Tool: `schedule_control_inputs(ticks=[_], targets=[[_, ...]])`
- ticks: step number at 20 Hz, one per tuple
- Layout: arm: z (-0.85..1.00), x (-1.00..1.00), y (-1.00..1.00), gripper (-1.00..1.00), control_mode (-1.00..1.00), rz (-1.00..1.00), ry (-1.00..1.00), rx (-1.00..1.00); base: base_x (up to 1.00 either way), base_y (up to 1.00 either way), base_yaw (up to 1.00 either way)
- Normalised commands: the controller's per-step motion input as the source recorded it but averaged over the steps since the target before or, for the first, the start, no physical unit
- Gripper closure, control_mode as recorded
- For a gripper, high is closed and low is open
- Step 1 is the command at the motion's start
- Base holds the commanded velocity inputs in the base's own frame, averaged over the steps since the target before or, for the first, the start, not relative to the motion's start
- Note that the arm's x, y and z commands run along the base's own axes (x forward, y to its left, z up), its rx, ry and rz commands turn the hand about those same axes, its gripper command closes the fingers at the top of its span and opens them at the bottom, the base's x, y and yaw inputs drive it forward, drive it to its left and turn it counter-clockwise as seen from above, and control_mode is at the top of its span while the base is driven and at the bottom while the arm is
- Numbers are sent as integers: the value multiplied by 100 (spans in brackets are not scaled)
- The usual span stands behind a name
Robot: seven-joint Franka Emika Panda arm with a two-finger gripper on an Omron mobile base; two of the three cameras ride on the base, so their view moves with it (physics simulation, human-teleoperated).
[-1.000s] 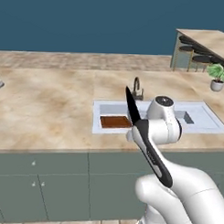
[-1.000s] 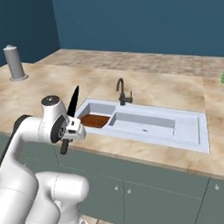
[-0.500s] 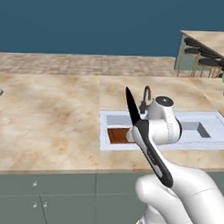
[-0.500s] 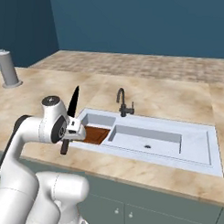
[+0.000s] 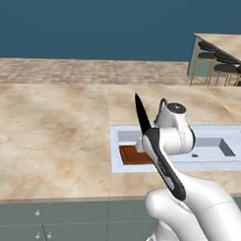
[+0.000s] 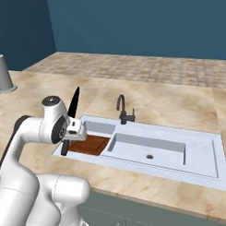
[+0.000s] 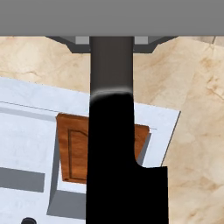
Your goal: Move the cutting board and knife to the sink. Then move spray from the cabinet to the counter.
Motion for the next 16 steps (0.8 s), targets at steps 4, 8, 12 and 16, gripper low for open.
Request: schedule_control_inputs(ticks=[4, 8, 12, 16], targets=[[0, 0, 0, 100, 100, 0, 0, 0, 0, 0, 0], [0, 0, 0, 100, 100, 0, 0, 0, 0, 0, 0], [0, 0, 0, 100, 100, 0, 0, 0, 0, 0, 0], [0, 0, 0, 100, 100, 0, 0, 0, 0, 0, 0]])
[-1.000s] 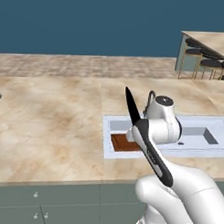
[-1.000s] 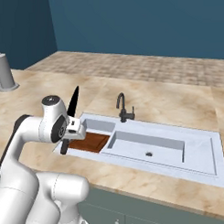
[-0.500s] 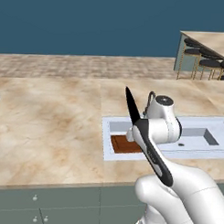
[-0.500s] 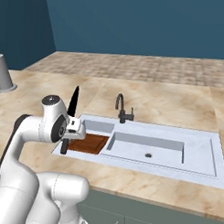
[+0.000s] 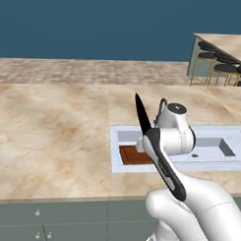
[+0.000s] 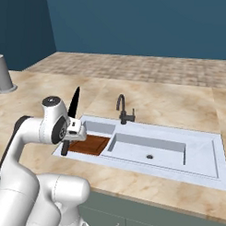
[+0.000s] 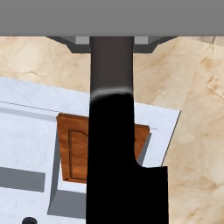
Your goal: Move the cutting board and knife to the sink. Then move spray from the cabinet to the counter.
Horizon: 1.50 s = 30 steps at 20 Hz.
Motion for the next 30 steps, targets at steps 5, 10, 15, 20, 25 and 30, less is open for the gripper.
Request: schedule_control_inputs(ticks=[5, 10, 15, 20, 25, 30], targets=[[-4, 11, 0, 100, -100, -1, 1, 0, 7, 0, 0], [-13, 50, 2, 100, -100, -4, 0, 0, 0, 0, 0], [-16, 62, 3, 100, -100, -5, 10, -4, 0, 0, 0], [-22, 60, 6, 100, -100, -3, 38, -15, 0, 0, 0], [-16, 53, 7, 100, -100, -2, 39, -9, 0, 0, 0], [0, 26, 1, 100, -100, 0, 32, 0, 0, 0, 0]])
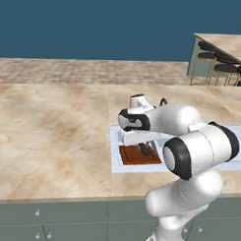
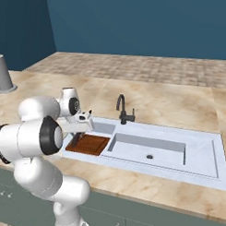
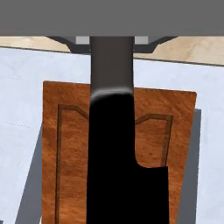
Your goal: Move the cutting board and knife to the sink. Then move spray from the cabinet to the counter.
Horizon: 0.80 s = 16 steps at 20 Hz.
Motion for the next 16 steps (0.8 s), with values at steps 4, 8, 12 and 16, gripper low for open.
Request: schedule_control_inputs(ticks=[4, 8, 12, 16], targets=[[-12, 18, 0, 100, -100, 0, 21, 0, 0, 0, 0], [-34, 11, 3, 100, -100, -2, 0, 0, 0, 0, 0], [-35, 24, 8, 100, -100, -5, -1, 0, 0, 0, 0], [-31, 33, 3, 100, -100, -7, 0, 0, 0, 0, 0]])
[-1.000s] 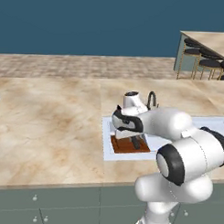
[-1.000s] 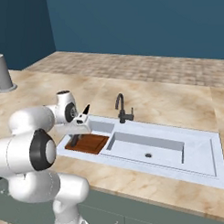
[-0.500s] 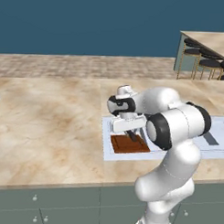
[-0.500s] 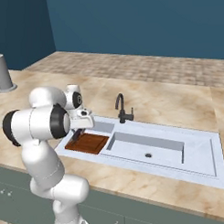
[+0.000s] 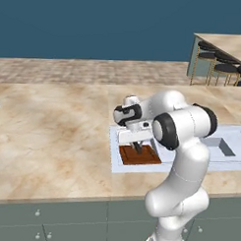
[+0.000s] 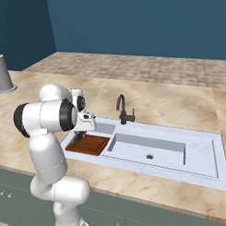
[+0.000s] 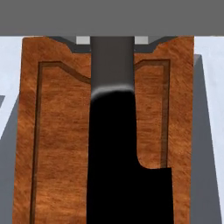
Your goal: Move the cutting board and knife to the sink. Then move spray from the cabinet to the counter.
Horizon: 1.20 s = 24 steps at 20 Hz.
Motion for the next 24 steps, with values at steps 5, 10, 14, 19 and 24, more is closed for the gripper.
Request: schedule_control_inputs(ticks=[5, 10, 14, 19, 24], targets=[[-31, 39, 0, 100, -100, -7, 2, 0, 0, 0, 0], [-23, 28, 0, 100, -100, -5, 14, 0, 0, 0, 0], [-29, 20, 0, 100, -100, -5, 25, 0, 0, 0, 0], [-21, 15, 0, 100, -100, -3, 28, 0, 0, 0, 0], [-15, 18, 0, 100, -100, -2, 34, 0, 0, 0, 0]])
